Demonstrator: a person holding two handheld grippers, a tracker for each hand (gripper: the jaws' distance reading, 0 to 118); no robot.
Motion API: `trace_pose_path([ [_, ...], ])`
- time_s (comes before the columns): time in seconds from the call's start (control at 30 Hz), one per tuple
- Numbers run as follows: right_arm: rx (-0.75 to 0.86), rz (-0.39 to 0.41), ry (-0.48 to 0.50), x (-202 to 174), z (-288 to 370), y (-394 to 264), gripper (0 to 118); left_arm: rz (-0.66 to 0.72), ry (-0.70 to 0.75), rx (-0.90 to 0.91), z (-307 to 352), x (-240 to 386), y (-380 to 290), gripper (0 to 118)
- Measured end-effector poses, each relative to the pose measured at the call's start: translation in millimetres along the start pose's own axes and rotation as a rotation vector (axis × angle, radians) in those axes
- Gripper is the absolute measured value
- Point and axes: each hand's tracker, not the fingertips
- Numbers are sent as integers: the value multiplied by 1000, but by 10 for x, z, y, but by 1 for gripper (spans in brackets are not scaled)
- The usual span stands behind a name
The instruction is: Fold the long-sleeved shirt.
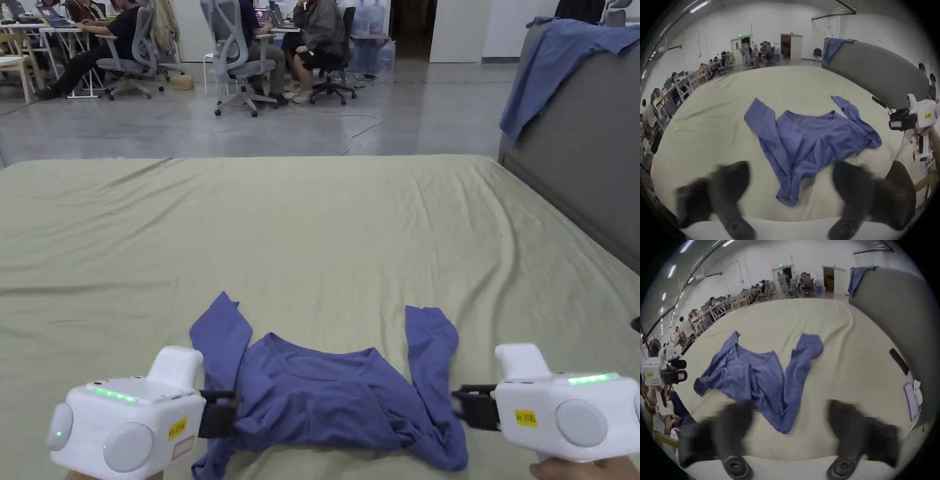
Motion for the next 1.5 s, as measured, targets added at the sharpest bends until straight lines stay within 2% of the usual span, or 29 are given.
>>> trace_pose_path([
  [0.03, -4, 13, -11, -31, -10, 30, 0, -16, 19, 25, -21, 9, -2, 0],
  [0.07, 23, 19, -8, -17, 57, 76, 0, -20, 47, 86, 5, 66, -12, 0],
  [0.17, 31, 66, 56, -151, -66, 292, 0, -18, -8, 56, 194, 274, 117, 0],
  [0.2, 38, 72, 50, -199, -109, 363, 7, -12, -11, 56, 198, 315, 115, 0],
  [0.23, 48, 91, 49, -254, -182, 469, 40, -10, -19, 51, 159, 249, 183, 0],
  [0.27, 49, 106, 64, -303, -294, 589, 60, -13, -26, 48, 143, 272, 199, 0],
  [0.3, 26, 116, 70, -341, -459, 696, 69, -14, -27, 48, 130, 295, 204, 0],
  [0.33, -22, 127, 74, -392, -649, 806, 69, -14, -27, 45, 110, 318, 214, 0],
  [0.37, -31, 124, 67, -436, -813, 886, 85, -13, -29, 40, 111, 331, 270, 0],
  [0.47, -131, 109, 46, -455, -1390, 1098, 81, -2, -33, 29, 49, 358, 321, 0],
  [0.53, -214, 103, 42, -448, -1737, 1125, 78, 42, -76, -24, -363, -15, 324, 0],
  [0.6, -296, 123, 13, -470, -2058, 1070, 67, 36, -80, -36, -580, -183, 413, 0],
  [0.63, -333, 146, 14, -481, -2177, 1031, 61, -46, -13, 28, -456, 21, 443, 0],
  [0.67, -401, 173, 3, -505, -2326, 950, 54, -40, -22, 17, -433, 159, 475, 0],
  [0.73, -332, 207, -32, -630, -2326, 911, 51, -61, -29, -5, -584, 209, 544, 0],
  [0.77, -364, 221, -48, -680, -2268, 991, 48, -61, -32, -32, -765, 124, 647, 6],
  [0.8, -372, 229, -41, -702, -2229, 1038, 38, -72, -17, -34, -882, 124, 700, 33],
  [0.83, -370, 238, -38, -702, -2190, 1037, 14, -84, 3, -57, -1004, 137, 751, 82],
  [0.87, -357, 287, -92, -721, -2191, 1037, 4, -91, -4, -99, -1174, 150, 809, 104],
  [0.9, -366, 277, -76, -720, -2216, 1015, 4, -90, -28, -115, -1369, 102, 889, 109],
  [1.07, -373, 214, -61, -653, -2300, 979, 4, -203, 24, -206, -2053, 110, 1091, 109],
  [1.2, -386, 218, -58, -652, -2304, 1001, 4, -254, 54, -320, -2480, 95, 1047, 104],
  [1.27, -391, 205, -50, -621, -2333, 1011, 4, -276, 81, -373, -2599, 127, 955, 87],
  [1.3, -391, 195, -45, -605, -2335, 1006, 4, -228, 17, -334, -2465, 213, 930, 80],
  [1.33, -389, 187, -42, -596, -2335, 1003, 4, -186, -32, -337, -2414, 230, 941, 80],
  [1.37, -388, 179, -38, -582, -2340, 1001, 4, -160, -112, -333, -2335, 290, 948, 48],
  [1.4, -388, 178, -37, -585, -2334, 1004, 4, -260, -23, -266, -2259, 393, 933, 22],
  [1.43, -388, 182, -36, -590, -2325, 1004, 4, -310, -23, -268, -2271, 403, 951, 5],
  [1.5, -387, 224, -30, -593, -2274, 1033, 4, -323, 2, -301, -2244, 446, 941, 5],
])
